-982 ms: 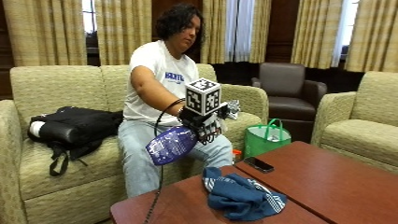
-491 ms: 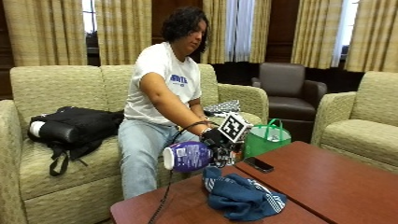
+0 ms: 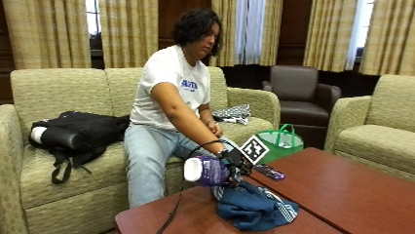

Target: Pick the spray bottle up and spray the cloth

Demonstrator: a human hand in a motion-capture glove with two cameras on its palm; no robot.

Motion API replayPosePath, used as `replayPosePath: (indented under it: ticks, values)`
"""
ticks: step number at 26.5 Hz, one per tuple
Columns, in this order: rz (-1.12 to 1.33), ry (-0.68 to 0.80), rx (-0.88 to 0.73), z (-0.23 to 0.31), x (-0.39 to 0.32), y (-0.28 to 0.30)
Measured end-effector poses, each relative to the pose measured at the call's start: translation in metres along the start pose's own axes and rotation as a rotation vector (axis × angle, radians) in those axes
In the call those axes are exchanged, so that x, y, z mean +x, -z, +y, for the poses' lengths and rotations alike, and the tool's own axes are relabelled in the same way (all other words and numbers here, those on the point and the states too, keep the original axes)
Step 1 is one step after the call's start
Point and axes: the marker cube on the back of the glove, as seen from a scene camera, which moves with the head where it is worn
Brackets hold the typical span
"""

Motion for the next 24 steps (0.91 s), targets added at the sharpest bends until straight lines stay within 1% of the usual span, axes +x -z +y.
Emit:
replayPosePath:
  ticks: [2,4,8,10,14,17,20,24]
  values:
    - [0.030,0.019,0.001,0.003,0.004,0.001]
    - [0.049,-0.011,0.023,0.005,0.011,0.006]
    - [-0.056,-0.182,0.112,0.017,0.035,0.035]
    - [-0.153,-0.209,0.177,0.031,0.048,0.057]
    - [-0.343,-0.176,0.329,0.066,0.071,0.102]
    - [-0.530,-0.133,0.464,0.097,0.091,0.129]
    - [-0.743,-0.084,0.586,0.122,0.107,0.145]
    - [-1.043,-0.001,0.762,0.147,0.106,0.154]
